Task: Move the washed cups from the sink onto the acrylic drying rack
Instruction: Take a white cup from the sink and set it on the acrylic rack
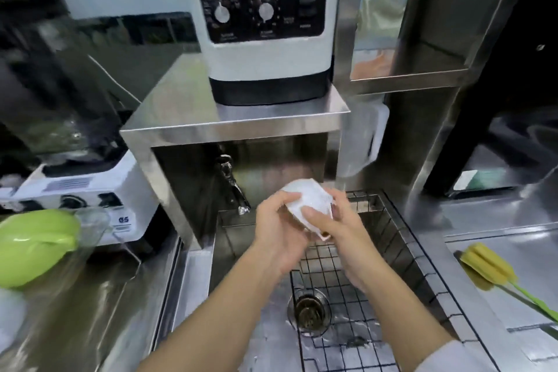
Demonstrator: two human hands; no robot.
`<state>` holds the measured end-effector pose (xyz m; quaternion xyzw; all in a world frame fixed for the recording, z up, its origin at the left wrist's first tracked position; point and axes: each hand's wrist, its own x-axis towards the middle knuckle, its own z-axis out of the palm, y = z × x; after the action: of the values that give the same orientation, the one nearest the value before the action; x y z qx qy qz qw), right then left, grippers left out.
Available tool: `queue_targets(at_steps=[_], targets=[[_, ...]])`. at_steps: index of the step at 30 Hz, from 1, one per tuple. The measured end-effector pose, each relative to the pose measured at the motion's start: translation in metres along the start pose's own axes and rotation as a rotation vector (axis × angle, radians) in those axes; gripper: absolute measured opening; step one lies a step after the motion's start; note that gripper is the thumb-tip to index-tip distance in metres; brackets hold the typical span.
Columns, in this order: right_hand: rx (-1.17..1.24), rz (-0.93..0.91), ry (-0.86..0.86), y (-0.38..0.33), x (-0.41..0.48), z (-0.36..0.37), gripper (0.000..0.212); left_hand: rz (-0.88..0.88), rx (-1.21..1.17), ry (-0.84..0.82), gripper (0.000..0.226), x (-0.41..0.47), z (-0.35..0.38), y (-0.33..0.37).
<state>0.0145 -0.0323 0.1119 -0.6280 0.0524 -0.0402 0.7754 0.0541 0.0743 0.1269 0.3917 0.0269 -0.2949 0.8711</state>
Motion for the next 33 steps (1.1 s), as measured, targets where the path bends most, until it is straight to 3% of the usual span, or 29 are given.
queue_targets(at_steps=[5, 11, 14, 17, 19, 21, 24, 28, 33], targets=[[-0.222, -0.220, -0.065, -0.023, -0.017, 0.074, 0.071, 0.179, -0.022, -0.044, 0.037, -0.059, -0.021, 0.064], [-0.366, -0.384, -0.182, -0.046, -0.031, 0.182, 0.093, 0.539, 0.425, 0.189, 0.018, -0.137, -0.065, 0.148], [-0.407, -0.400, -0.297, -0.049, -0.034, 0.240, 0.092, 0.704, 0.616, 0.339, 0.028, -0.180, -0.096, 0.191], [-0.428, -0.420, -0.392, -0.048, -0.037, 0.296, 0.086, 0.837, 0.827, 0.429, 0.018, -0.216, -0.127, 0.220], [-0.435, -0.426, -0.454, -0.043, -0.039, 0.336, 0.085, 0.927, 1.075, 0.605, 0.033, -0.235, -0.159, 0.235], [-0.473, -0.427, -0.504, -0.036, -0.040, 0.364, 0.089, 0.951, 1.329, 0.805, 0.053, -0.251, -0.183, 0.246], [-0.504, -0.389, -0.587, -0.017, -0.039, 0.407, 0.089, 0.888, 1.388, 0.874, 0.061, -0.280, -0.219, 0.261], [-0.578, -0.324, -0.664, 0.003, -0.038, 0.446, 0.078, 0.774, 1.504, 0.914, 0.059, -0.304, -0.263, 0.268], [-0.722, -0.291, -0.749, 0.022, -0.033, 0.475, 0.074, 0.672, 1.441, 0.884, 0.036, -0.316, -0.301, 0.269]])
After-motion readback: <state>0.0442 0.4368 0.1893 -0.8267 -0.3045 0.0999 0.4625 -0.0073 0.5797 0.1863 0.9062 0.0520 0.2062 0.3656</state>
